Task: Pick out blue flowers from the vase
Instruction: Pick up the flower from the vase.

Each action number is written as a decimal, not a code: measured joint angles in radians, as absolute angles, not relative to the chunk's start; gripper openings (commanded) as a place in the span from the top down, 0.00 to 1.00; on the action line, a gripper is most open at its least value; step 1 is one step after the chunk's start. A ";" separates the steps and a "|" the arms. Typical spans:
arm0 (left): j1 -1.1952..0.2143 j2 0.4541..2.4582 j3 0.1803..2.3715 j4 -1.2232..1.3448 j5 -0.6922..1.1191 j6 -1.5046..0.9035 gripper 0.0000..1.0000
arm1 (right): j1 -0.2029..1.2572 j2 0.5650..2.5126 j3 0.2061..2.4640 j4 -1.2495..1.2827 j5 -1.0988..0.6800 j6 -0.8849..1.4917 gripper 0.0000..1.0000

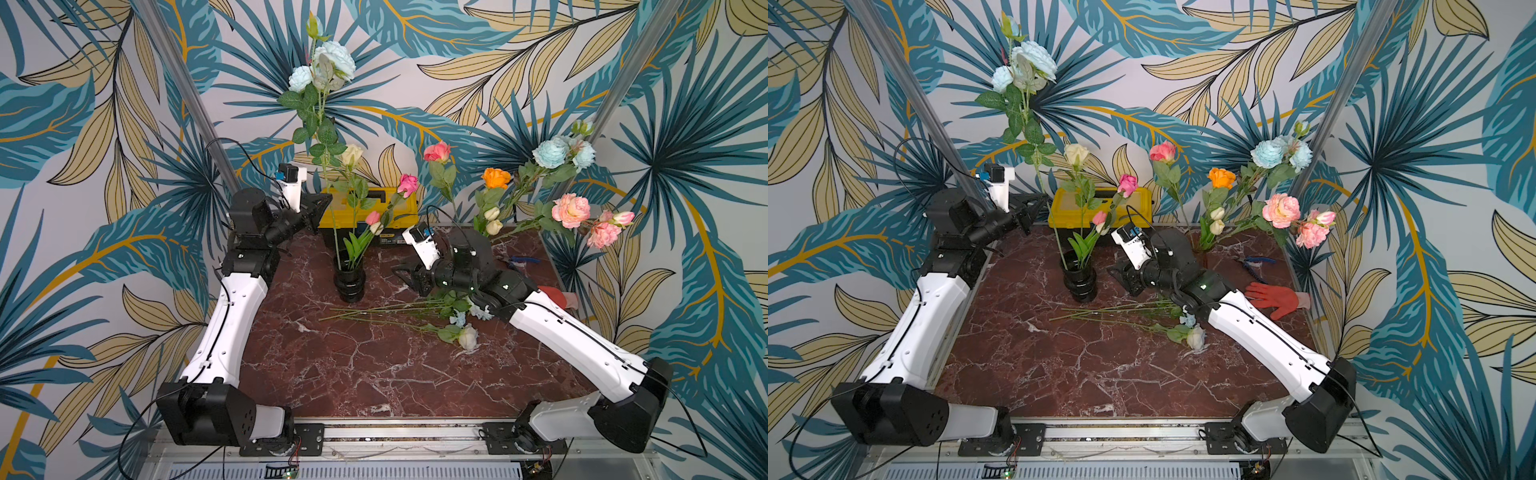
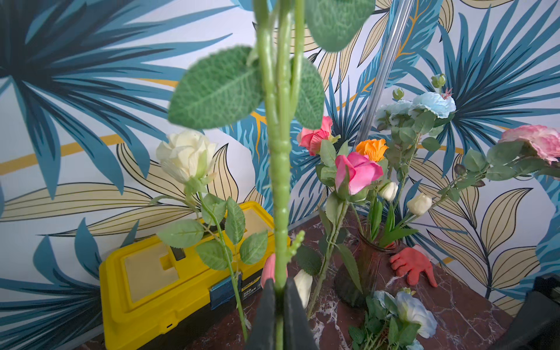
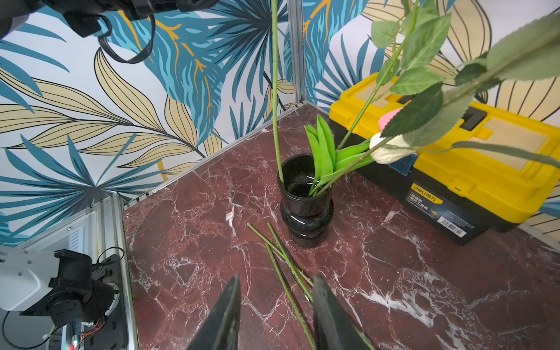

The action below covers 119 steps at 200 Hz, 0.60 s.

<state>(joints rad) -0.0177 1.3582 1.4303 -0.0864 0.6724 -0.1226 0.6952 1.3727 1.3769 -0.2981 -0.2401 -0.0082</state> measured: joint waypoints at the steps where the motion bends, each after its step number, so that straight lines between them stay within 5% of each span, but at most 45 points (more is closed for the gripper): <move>1: -0.018 1.356 1.431 -0.091 0.670 -0.120 1.00 | 0.695 1.371 1.377 -0.298 -0.239 -0.008 0.61; 53: -0.047 1.287 1.511 -0.253 0.619 -0.019 1.00 | 0.690 1.298 1.377 -0.315 -0.207 -0.016 0.61; 119: -0.271 1.175 1.512 -0.490 0.380 0.199 1.00 | 0.600 1.073 1.201 -0.311 -0.142 0.020 0.61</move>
<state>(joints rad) -0.2714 1.1751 1.5124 -0.4900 0.3801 0.1986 0.6003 1.0729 1.2015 -0.3107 -0.1421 0.0204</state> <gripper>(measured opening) 0.063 0.390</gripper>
